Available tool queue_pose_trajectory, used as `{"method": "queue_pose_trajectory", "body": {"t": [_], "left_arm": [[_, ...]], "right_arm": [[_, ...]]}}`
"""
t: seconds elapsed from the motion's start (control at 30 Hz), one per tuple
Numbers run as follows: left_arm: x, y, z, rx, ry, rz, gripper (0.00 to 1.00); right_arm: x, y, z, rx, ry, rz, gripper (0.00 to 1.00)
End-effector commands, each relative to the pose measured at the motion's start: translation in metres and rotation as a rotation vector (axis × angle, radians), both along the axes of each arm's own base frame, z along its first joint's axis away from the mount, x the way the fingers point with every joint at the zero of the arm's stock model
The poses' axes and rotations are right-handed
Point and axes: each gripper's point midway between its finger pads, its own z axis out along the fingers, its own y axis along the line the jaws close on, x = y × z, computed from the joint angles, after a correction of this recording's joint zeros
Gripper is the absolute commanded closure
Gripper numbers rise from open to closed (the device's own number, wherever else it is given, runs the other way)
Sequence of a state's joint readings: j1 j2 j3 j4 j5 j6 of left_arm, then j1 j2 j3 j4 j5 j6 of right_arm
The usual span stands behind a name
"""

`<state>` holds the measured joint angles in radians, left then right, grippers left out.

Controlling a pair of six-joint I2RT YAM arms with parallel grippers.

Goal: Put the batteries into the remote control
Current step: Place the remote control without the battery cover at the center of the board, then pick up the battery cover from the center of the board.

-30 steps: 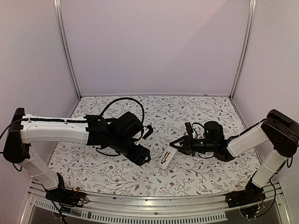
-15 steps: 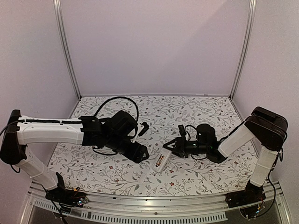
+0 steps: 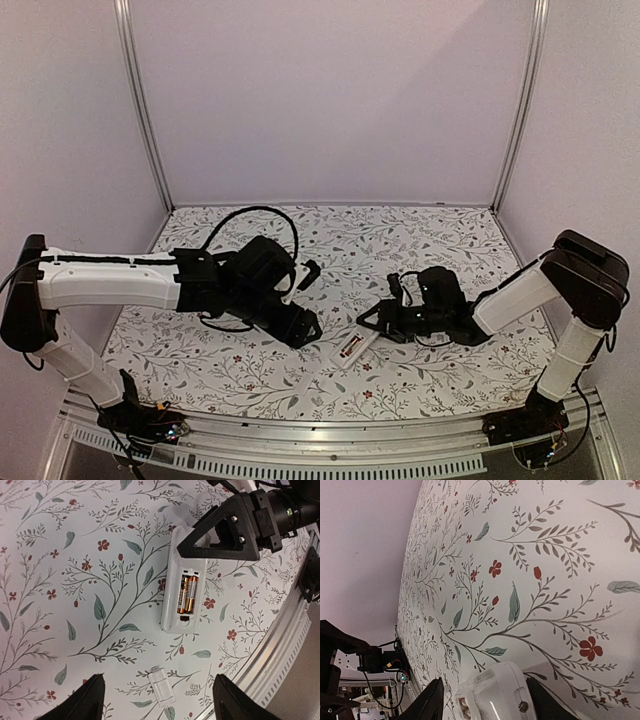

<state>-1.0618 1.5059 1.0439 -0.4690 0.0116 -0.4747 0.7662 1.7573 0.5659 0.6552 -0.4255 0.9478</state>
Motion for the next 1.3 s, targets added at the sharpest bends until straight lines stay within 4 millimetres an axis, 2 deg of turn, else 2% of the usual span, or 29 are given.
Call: {"method": "queue_pose_trajectory", "body": {"t": [0.0,0.27,0.4,0.47,0.6,0.8,0.97,1.27], "left_arm": [[0.007,0.005,-0.002,0.012,-0.013,0.009,0.25],[0.007,0.017,-0.007,0.061,-0.014,0.021,0.2],[0.001,0.022,-0.017,0.107,0.012,0.009,0.21],[-0.005,0.021,-0.024,0.136,0.024,-0.028,0.25],[-0.031,0.015,-0.035,0.213,0.036,-0.232,0.38],[-0.044,0.006,-0.032,0.236,-0.062,-0.562,0.49],[-0.056,0.002,-0.039,0.236,-0.14,-0.839,0.65],[-0.061,-0.005,-0.071,0.278,-0.104,-1.042,0.75]], "right_arm": [[0.001,-0.016,-0.008,-0.162,-0.067,0.0,0.44],[0.005,-0.045,-0.008,-0.388,-0.134,-0.002,0.36],[0.004,-0.057,-0.004,-0.46,-0.162,0.007,0.28],[0.003,-0.059,-0.001,-0.461,-0.17,0.01,0.27],[-0.001,-0.057,0.01,-0.417,-0.177,0.035,0.29],[0.001,-0.063,0.037,-0.319,-0.2,0.047,0.29],[0.001,-0.072,0.058,-0.246,-0.222,0.042,0.29],[-0.001,-0.087,0.077,-0.184,-0.242,0.015,0.29]]}}
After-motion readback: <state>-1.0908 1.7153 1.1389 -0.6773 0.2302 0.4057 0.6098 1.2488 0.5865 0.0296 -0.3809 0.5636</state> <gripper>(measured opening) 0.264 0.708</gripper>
